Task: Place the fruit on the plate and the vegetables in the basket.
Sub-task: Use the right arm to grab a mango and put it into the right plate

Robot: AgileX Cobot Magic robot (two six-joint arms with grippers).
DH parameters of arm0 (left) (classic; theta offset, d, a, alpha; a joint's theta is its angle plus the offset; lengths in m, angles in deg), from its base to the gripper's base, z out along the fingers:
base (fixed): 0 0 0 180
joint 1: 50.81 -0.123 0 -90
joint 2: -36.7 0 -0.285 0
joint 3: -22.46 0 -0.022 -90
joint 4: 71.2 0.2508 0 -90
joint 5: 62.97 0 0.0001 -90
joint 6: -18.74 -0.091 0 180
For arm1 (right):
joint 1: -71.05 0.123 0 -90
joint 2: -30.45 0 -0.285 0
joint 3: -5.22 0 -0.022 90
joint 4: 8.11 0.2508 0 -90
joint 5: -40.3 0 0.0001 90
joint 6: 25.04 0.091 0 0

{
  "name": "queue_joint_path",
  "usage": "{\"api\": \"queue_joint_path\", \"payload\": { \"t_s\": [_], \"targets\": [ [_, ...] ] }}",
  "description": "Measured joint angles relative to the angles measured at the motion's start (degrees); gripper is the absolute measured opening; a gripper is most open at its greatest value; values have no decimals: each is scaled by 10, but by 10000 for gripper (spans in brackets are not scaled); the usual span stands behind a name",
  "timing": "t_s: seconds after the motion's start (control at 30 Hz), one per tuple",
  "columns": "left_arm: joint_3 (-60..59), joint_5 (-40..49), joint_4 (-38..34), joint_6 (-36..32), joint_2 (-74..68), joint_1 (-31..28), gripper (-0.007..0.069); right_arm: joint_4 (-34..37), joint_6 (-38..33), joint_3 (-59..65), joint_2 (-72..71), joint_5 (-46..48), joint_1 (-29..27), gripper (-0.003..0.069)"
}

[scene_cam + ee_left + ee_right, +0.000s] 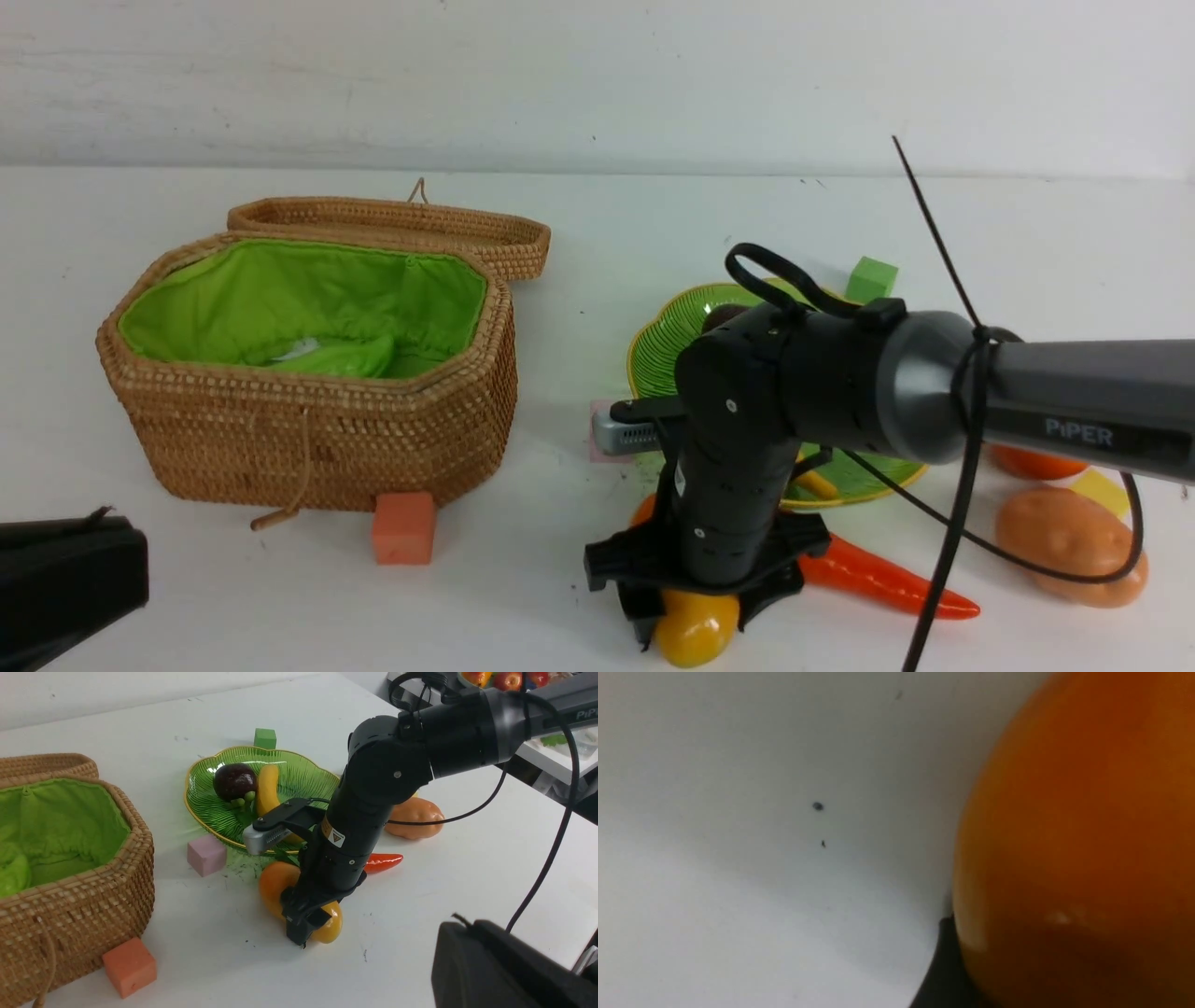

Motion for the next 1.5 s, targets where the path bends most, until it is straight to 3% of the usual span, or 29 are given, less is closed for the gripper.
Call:
{"api": "queue_joint_path", "payload": {
  "t_s": [0.53,0.8,0.93,1.07,1.23,1.5],
  "targets": [
    [0,8,0,0,0,0,-13,17,-17,0,-3,6,0,561],
    [0,10,0,0,0,0,-11,30,-27,-35,-106,65,14,561],
    [0,-16,0,-4,0,0,-10,-6,-29,-81,-142,58,-23,561],
    [0,-33,0,-13,0,0,-9,-34,-29,-112,-142,29,-109,561],
    [0,-47,0,-15,0,0,-7,-39,-31,-113,-102,0,-178,560],
    [0,-56,0,-15,0,0,-6,-44,-31,-113,-52,-19,-215,560]
  ]
}}
